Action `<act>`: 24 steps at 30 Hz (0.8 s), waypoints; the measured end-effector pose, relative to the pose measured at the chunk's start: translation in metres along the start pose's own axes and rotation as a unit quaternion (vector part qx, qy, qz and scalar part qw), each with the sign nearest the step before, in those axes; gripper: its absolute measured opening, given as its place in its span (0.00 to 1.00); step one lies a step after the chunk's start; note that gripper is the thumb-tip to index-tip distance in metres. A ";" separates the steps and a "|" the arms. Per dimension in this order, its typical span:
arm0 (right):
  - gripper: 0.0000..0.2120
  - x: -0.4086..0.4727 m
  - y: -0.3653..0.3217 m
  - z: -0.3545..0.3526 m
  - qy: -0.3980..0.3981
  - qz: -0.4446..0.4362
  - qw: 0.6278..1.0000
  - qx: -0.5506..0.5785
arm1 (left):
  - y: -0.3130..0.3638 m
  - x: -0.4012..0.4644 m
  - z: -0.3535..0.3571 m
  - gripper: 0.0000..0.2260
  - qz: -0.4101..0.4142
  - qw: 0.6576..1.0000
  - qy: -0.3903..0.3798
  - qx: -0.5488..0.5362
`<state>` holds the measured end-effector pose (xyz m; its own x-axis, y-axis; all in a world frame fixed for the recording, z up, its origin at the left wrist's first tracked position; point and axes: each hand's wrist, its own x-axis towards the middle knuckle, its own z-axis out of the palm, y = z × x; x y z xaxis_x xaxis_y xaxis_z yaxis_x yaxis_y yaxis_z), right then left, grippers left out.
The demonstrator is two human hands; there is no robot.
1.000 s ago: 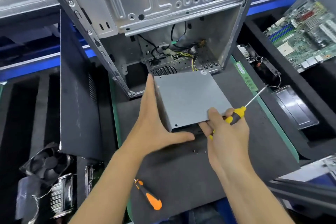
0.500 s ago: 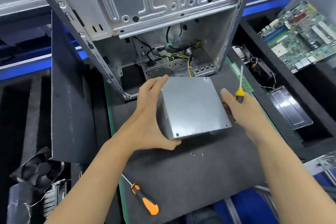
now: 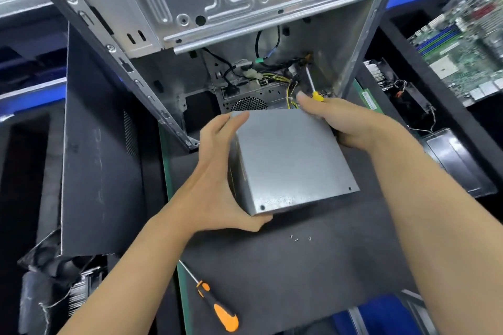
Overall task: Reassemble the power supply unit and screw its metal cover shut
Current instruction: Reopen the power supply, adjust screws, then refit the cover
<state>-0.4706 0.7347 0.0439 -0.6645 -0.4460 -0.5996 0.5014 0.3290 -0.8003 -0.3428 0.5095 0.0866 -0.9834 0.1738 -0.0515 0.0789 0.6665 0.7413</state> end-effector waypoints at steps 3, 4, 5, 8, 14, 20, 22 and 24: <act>0.31 -0.001 -0.005 0.001 0.035 -0.020 0.998 -0.039 | -0.024 -0.010 0.010 0.54 0.033 0.999 -0.022 -0.031; 0.34 0.000 -0.007 0.002 0.064 -0.023 0.996 -0.050 | -0.029 -0.014 0.010 0.58 0.041 0.999 -0.025 -0.023; 0.36 0.004 -0.007 0.003 0.088 -0.028 0.994 -0.062 | -0.036 -0.015 0.012 0.60 0.051 0.998 -0.015 -0.027; 0.42 0.005 -0.010 0.006 0.137 -0.007 0.983 -0.118 | -0.047 -0.011 0.017 0.60 0.092 0.994 0.014 -0.055; 0.30 0.007 -0.005 0.001 0.115 -0.032 0.990 -0.081 | -0.044 -0.008 0.016 0.56 0.120 0.991 0.016 -0.058; 0.30 0.013 -0.013 0.000 0.059 0.000 0.991 -0.121 | -0.050 -0.009 0.014 0.58 0.118 0.992 0.010 -0.052; 0.32 0.009 -0.013 0.000 0.050 -0.002 0.992 -0.112 | -0.049 -0.009 0.012 0.58 0.120 0.992 0.007 -0.042; 0.36 0.007 -0.010 0.002 0.064 -0.002 0.993 -0.096 | -0.051 -0.008 0.009 0.57 0.124 0.992 -0.002 -0.024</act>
<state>-0.4793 0.7263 0.0476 -0.7374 -0.3421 -0.5824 0.3920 0.4853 -0.7815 -0.3373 0.4804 0.0436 -0.9337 0.3322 0.1339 0.3113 0.5677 0.7621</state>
